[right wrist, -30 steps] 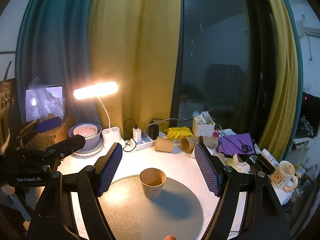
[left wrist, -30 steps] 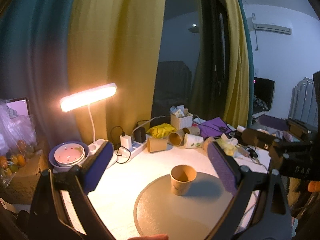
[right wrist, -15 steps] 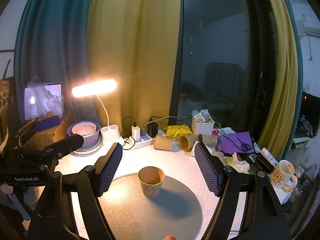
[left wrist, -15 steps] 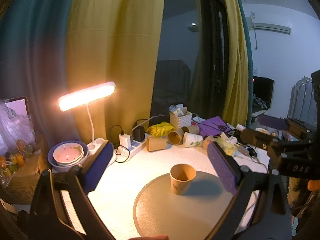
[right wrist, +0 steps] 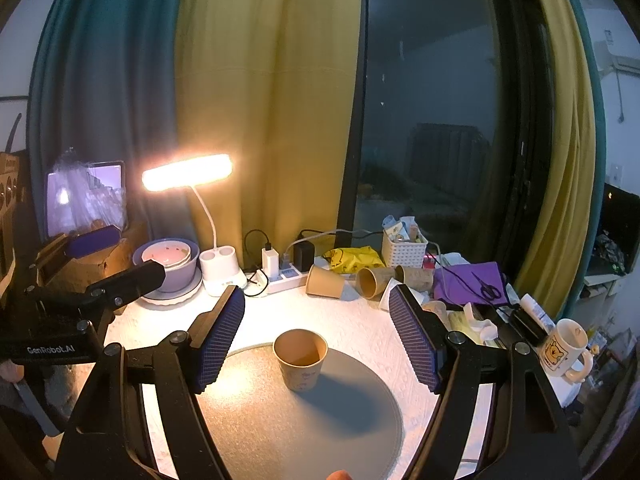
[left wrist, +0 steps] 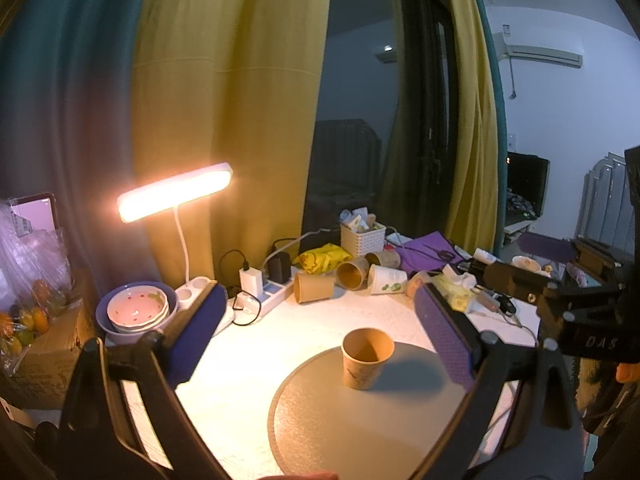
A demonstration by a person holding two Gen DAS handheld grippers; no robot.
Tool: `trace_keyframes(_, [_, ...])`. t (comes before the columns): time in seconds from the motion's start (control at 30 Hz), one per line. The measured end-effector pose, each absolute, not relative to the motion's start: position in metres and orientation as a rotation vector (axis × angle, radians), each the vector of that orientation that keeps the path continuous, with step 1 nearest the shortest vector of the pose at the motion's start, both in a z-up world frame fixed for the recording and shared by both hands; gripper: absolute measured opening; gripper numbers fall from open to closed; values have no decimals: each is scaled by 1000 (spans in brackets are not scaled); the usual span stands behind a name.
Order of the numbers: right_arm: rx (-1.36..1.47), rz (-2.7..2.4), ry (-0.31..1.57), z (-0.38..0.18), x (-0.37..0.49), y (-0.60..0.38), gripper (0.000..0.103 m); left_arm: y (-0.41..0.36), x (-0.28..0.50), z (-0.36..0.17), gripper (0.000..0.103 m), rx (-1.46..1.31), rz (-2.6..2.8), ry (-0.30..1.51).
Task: Flip cup upright
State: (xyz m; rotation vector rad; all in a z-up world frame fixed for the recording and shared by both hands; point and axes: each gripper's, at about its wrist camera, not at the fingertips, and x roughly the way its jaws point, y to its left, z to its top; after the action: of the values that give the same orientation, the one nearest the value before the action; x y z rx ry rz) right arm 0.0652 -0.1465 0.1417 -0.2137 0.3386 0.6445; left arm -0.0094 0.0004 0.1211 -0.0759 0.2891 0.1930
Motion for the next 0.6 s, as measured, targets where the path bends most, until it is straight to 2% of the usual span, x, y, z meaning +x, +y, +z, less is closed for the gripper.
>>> trace_keyframes(0.6, [-213, 644, 339, 143, 66, -148, 78, 6, -9, 120, 96, -71, 191, 290])
